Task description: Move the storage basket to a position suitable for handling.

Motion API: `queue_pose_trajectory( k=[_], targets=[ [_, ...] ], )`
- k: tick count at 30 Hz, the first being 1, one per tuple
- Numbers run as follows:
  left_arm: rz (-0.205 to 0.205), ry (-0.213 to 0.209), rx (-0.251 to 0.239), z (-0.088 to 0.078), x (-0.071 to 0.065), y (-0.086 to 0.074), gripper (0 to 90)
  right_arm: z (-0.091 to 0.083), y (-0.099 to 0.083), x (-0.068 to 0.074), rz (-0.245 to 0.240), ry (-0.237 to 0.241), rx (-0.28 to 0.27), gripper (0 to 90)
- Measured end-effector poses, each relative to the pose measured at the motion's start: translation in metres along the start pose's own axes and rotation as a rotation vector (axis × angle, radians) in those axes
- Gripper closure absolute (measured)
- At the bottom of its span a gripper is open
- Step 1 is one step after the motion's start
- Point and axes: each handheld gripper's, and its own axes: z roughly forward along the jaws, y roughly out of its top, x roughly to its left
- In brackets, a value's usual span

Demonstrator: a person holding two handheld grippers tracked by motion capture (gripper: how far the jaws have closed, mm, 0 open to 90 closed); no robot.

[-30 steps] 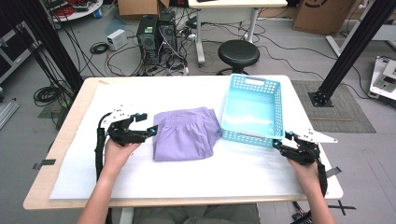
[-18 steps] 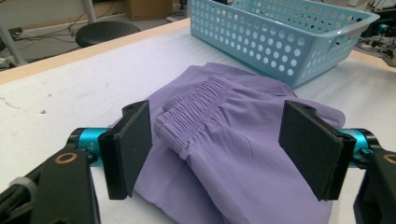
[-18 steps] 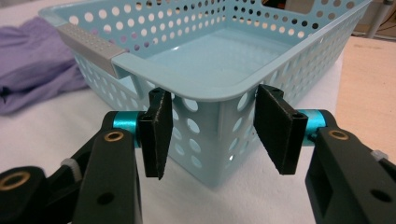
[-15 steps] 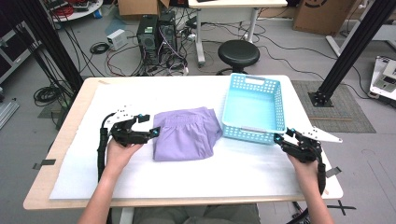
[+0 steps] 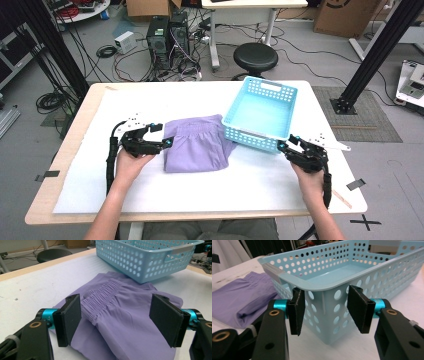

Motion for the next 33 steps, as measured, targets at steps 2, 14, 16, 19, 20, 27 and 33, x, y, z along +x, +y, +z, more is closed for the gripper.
queue_pose_trajectory(
  k=[2, 14, 16, 19, 20, 27, 33],
  targets=[
    [0.003, -0.004, 0.006, 0.002, -0.001, 0.000, 25.7, 0.010, 0.002, 0.015, -0.042, -0.018, 0.020, 51.2],
    [0.007, -0.019, 0.034, 0.008, -0.005, -0.002, 25.7, 0.021, -0.013, 0.026, -0.061, -0.083, 0.104, 36.2],
    [0.012, -0.022, 0.039, 0.010, -0.006, -0.002, 25.7, 0.021, -0.013, 0.027, -0.069, -0.090, 0.098, 34.5],
    [0.014, -0.029, 0.039, 0.014, -0.011, -0.002, 25.7, 0.018, -0.012, 0.033, -0.125, -0.110, 0.081, 32.8],
    [0.017, -0.033, 0.039, 0.016, -0.012, -0.002, 25.7, 0.016, -0.011, 0.036, -0.152, -0.110, 0.068, 32.5],
    [0.043, -0.060, 0.057, 0.029, -0.024, 0.000, 25.7, 0.020, 0.011, 0.053, -0.274, -0.008, 0.032, 34.9],
    [0.024, -0.066, 0.055, 0.030, -0.022, -0.002, 25.7, 0.055, 0.016, 0.061, -0.277, 0.042, 0.159, 37.1]
  ],
)
